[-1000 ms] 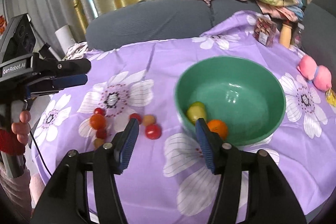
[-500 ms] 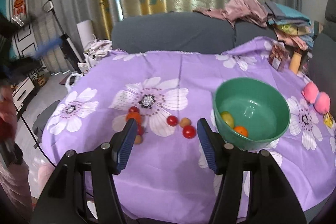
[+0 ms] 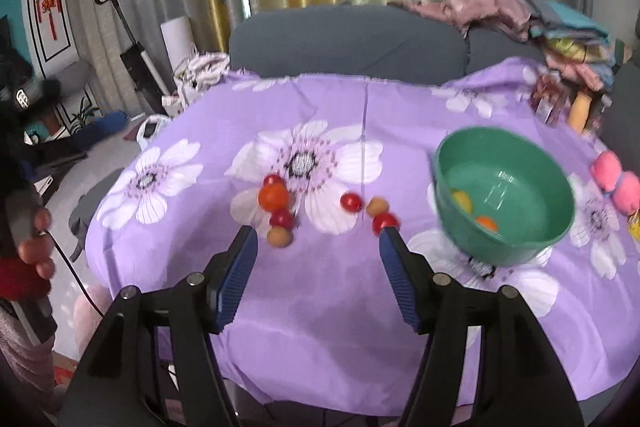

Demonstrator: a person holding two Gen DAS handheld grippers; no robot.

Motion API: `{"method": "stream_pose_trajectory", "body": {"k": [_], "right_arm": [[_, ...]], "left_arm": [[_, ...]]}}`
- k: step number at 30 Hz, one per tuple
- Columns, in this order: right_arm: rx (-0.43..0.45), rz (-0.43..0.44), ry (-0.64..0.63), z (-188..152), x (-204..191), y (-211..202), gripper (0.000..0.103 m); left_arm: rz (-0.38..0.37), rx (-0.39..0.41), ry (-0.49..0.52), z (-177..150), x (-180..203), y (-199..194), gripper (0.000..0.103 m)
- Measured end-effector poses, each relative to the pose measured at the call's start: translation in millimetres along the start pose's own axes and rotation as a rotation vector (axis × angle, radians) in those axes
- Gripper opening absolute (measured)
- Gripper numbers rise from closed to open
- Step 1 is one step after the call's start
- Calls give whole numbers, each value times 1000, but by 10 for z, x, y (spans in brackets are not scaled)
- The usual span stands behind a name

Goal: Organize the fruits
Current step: 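Withdraw the left tool back toward the remaining fruits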

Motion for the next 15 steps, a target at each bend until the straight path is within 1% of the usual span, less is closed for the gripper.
{"method": "stream_pose_trajectory", "body": {"k": [1, 3, 6, 7, 10, 12, 15], "right_arm": [[-9, 12, 3, -31, -3, 42, 63], [-32, 25, 6, -72, 3, 136, 64], [-66, 47, 4, -98, 0, 293, 64], [-72, 52, 2, -100, -6, 325, 64], [-91, 82, -14, -77, -44, 495, 64], [-108, 88, -17, -70, -54, 606, 64], [-144, 106, -29, -76, -85, 826, 64]], "left_arm": [[50, -33, 36, -48, -50, 84, 103], [108, -83, 106, -125, -95, 182, 103], [154, -151, 164, -239, -212, 244, 103], [186, -193, 190, -276, -261, 283, 103], [225, -262, 214, -414, -376, 309, 103], [243, -291, 203, -446, -467, 322, 103], [235, -324, 171, -517, -553, 399, 103]]}}
Point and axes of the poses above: each gripper's, at about its wrist camera, not at the fingertips, and y roughly the way its jaws point, x to its right, z to its top, the point moved 4 cm from there along y, roughly the way its jaws point, and after that the axes turned 12 degrees about x, right-handed, at the moved point
